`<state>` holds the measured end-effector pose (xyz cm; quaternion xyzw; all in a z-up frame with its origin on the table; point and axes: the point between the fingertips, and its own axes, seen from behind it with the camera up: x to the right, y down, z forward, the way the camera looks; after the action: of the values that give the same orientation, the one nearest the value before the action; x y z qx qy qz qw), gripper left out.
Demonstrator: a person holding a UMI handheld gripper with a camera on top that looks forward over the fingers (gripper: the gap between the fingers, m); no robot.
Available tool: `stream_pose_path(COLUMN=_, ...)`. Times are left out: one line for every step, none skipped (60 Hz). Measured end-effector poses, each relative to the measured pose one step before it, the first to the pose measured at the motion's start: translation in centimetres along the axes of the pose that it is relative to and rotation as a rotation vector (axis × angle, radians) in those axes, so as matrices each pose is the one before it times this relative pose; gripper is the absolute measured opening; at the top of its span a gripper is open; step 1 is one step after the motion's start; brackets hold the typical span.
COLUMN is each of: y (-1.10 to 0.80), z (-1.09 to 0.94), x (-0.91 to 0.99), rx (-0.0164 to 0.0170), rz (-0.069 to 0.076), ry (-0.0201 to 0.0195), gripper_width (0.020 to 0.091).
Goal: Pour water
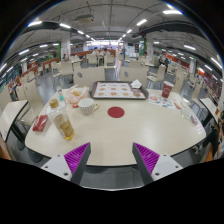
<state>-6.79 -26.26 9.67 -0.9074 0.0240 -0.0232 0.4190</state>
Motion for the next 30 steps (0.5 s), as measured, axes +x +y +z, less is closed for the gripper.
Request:
stream_pose_path(y=0.208, z=0.024, x=-0.997, rx=0.00007, rz=0.0031, ry=-0.01001, gripper_width=0.0853)
stream_pose_path(y=0.173, z=0.057, x=-0.981, rx=0.00163, rz=0.0019, ry=-0.01063, gripper_width=0.0852)
stream_pose_path(y=0.139, z=0.072, x=-0.986, rx=0.00235, rz=0.0011, ry=-0.01047, gripper_width=0.0852)
stream_pose_path(y=0.166, z=0.322, x=-0.909, rx=0.00399, rz=-0.0004, ry=-0.00913, gripper_width=0.0853)
stream_pose_path(y=0.138, z=0.029, x=-0.896, rx=0.00330, rz=-0.0011, ry=-0.00794, gripper_width=0.0854)
stream_pose_path(y=-0.016, z=0.075, x=-0.909, rx=0.00415, rz=-0.0021, ry=-0.00806, gripper_width=0.0853)
stream_pose_path(y=-0.008, z=0.116, x=-0.897, rx=0.00431, rz=-0.0029, ry=-0.00926, gripper_width=0.0852)
stream_pose_path(y=-0.046, z=0.178, x=-0.912, rx=0.00492, rz=-0.0030, ry=-0.00981, gripper_width=0.0851)
stream_pose_path(y=-0.105, z=0.211, x=-0.920, rx=0.00678, rz=-0.0023, ry=-0.01014, gripper_width=0.0851)
stream_pose_path(y=-0.177, z=0.263, x=-0.849, rx=0.00930, rz=-0.0017, ry=-0.00874, gripper_width=0.0853)
stream_pose_path(y=-0.194, z=0.277, x=-0.770, rx=0.01021, rz=-0.0014, ry=-0.00665, gripper_width=0.0851)
stream_pose_path(y=-0.197, z=0.360, x=-0.710, rx=0.00948, rz=-0.0011, ry=-0.00511, gripper_width=0.0852)
stream_pose_path(y=-0.173, z=0.367, x=-0.687, rx=0.00811, rz=-0.0013, ry=-0.00512, gripper_width=0.0852)
stream_pose_path(y=-0.157, z=0.418, x=-0.664, rx=0.00797, rz=-0.0016, ry=-0.00607, gripper_width=0.0852)
stream_pose_path(y=-0.409, z=0.689, x=-0.579, rx=0.01020, rz=0.0001, ry=-0.00671, gripper_width=0.0852)
stream_pose_path(y=-0.276, z=0.519, x=-0.659, rx=0.01096, rz=-0.0012, ry=-0.00354, gripper_width=0.0854)
stream_pose_path(y=-0.278, z=0.448, x=-0.522, rx=0.01194, rz=-0.0002, ry=-0.00295, gripper_width=0.0854)
stream_pose_path(y=-0.267, z=0.514, x=-0.453, rx=0.01186, rz=-0.0001, ry=-0.00060, gripper_width=0.0851)
stream_pose_path(y=-0.289, z=0.510, x=-0.378, rx=0.01118, rz=-0.0003, ry=-0.00081, gripper_width=0.0853)
stream_pose_path(y=-0.203, z=0.536, x=-0.398, rx=0.00888, rz=-0.0014, ry=-0.00195, gripper_width=0.0853)
stream_pose_path(y=-0.234, z=0.558, x=-0.381, rx=0.00874, rz=-0.0015, ry=-0.00301, gripper_width=0.0852)
stream_pose_path(y=-0.278, z=0.567, x=-0.285, rx=0.01040, rz=-0.0009, ry=-0.00166, gripper_width=0.0850)
stream_pose_path(y=-0.334, z=0.556, x=-0.165, rx=0.01231, rz=0.0004, ry=0.00214, gripper_width=0.0848)
stream_pose_path(y=-0.292, z=0.551, x=-0.106, rx=0.01173, rz=0.0006, ry=0.00410, gripper_width=0.0846)
stream_pose_path(y=-0.224, z=0.591, x=-0.158, rx=0.00911, rz=0.0002, ry=0.00266, gripper_width=0.0843)
stream_pose_path(y=-0.124, z=0.598, x=-0.220, rx=0.00601, rz=-0.0001, ry=-0.00213, gripper_width=0.0833)
stream_pose_path(y=-0.149, z=0.364, x=-0.252, rx=0.00440, rz=0.0000, ry=-0.00173, gripper_width=0.0832)
stream_pose_path(y=-0.089, z=0.642, x=-0.188, rx=0.00710, rz=0.0024, ry=-0.00299, gripper_width=0.0829)
stream_pose_path(y=-0.119, z=0.390, x=-0.137, rx=0.00652, rz=0.0025, ry=0.00075, gripper_width=0.0825)
stream_pose_path(y=-0.049, z=0.448, x=-0.068, rx=0.00554, rz=0.0030, ry=0.00282, gripper_width=0.0821)
